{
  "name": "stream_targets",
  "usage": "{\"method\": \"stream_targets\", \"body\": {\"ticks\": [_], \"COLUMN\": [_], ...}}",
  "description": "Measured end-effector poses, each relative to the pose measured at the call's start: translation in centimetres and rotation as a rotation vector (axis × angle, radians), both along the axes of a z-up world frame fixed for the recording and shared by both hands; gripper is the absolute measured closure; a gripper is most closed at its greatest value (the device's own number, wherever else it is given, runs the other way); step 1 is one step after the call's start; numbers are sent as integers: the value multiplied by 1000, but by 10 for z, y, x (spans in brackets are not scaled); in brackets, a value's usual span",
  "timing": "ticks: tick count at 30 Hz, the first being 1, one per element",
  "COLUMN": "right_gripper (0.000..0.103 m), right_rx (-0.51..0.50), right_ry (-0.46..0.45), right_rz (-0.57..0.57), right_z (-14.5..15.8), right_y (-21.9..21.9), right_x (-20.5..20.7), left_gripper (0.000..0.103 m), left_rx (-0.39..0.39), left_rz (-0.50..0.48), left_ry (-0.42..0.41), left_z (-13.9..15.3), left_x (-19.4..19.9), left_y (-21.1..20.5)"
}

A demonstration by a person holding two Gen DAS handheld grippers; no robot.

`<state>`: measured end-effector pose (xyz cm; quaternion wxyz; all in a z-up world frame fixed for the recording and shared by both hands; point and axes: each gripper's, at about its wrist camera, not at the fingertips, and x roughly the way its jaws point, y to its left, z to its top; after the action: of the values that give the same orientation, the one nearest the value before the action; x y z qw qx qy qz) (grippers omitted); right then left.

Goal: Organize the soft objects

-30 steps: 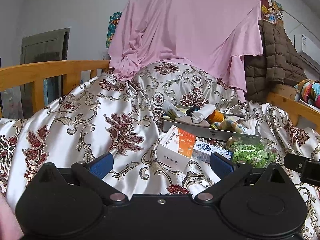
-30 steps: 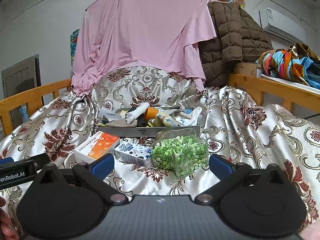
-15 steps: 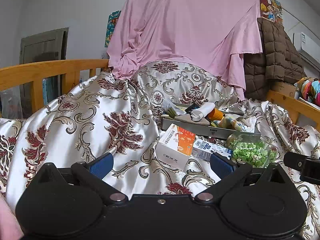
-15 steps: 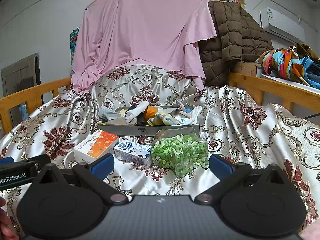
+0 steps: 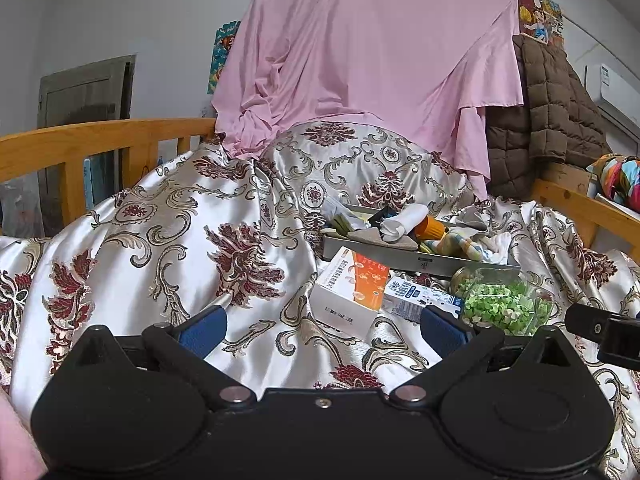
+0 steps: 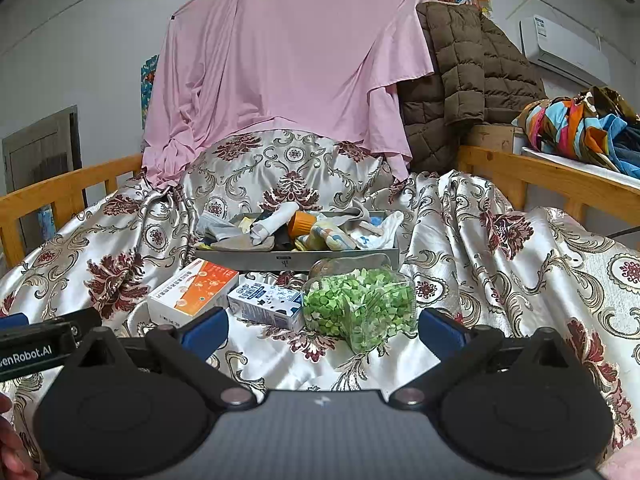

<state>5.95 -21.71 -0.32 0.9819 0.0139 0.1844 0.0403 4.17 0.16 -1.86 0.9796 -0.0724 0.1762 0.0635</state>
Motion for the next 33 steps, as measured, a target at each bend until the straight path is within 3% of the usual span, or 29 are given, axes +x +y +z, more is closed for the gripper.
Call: {"method": "stream_targets", "body": {"ticks": [33], "right_gripper": [0], "right_rx": [0], "right_ry": [4], "right_rz": [-1], "right_z": [-3], "right_y": [0], "right_x": [0], "left_gripper": [1], "left_rx": [-1], "left_rz": [0], "left_ry": [1], "left_z": [0], "left_x": [0], "left_y": [0]}}
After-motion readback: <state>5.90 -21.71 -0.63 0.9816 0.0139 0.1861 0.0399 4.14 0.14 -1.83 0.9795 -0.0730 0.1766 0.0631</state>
